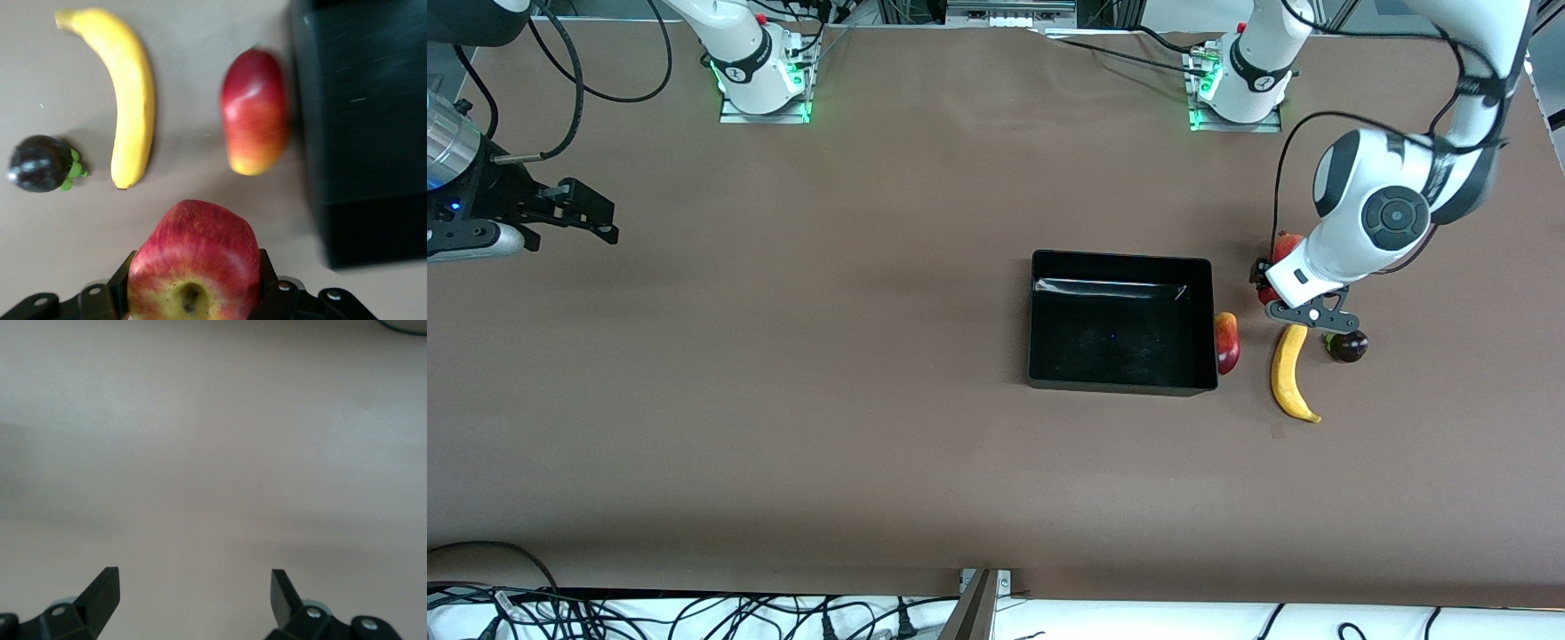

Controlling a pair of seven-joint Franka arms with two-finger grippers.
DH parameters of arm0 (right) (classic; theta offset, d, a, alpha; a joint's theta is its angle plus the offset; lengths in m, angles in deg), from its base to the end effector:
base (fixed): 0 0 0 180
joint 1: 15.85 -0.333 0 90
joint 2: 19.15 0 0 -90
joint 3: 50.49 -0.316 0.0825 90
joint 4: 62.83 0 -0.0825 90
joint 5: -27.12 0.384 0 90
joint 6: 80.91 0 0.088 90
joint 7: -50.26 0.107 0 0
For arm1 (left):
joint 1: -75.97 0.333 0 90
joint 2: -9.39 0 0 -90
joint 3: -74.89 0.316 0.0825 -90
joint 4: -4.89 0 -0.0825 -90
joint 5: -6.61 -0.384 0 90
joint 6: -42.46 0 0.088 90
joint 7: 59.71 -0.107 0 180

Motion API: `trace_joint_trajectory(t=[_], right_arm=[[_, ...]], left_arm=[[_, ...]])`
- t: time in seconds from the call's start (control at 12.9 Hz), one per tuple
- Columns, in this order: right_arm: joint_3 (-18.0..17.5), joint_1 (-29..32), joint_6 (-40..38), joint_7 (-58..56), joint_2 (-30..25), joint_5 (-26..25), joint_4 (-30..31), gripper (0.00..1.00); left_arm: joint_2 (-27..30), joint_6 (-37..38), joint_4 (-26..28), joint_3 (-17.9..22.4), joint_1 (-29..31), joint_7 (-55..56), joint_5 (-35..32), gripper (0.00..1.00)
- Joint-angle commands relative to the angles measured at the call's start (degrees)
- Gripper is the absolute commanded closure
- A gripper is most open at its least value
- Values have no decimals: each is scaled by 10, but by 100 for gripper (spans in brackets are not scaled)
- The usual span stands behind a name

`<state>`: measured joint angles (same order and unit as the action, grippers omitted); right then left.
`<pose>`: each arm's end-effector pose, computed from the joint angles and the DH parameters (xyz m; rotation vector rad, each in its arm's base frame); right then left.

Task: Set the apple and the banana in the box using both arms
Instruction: 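Carry the apple with the left gripper into the box and release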

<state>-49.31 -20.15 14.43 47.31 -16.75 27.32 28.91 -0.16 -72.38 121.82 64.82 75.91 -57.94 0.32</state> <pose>0.5739 0.0319 0.5947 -3.1344 -0.1658 -0.0329 0.5492 -0.0896 0.3479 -3.0262 0.3076 0.2927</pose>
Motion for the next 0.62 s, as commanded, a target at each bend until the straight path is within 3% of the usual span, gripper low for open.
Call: trace_joint_trajectory(t=[0.0, 0.16, 0.54], right_arm=[[-4, 2, -9, 0, -1, -6, -9, 0], [-6, 0, -9, 0, -1, -5, -10, 0], [-4, 0, -9, -1, -1, -5, -10, 0]], left_arm=[[-57, 115, -142, -73, -16, 106, 25, 100], [-107, 77, -165, -96, -52, 216, 19, 100], [-197, -23, -145, -94, -62, 234, -22, 100]])
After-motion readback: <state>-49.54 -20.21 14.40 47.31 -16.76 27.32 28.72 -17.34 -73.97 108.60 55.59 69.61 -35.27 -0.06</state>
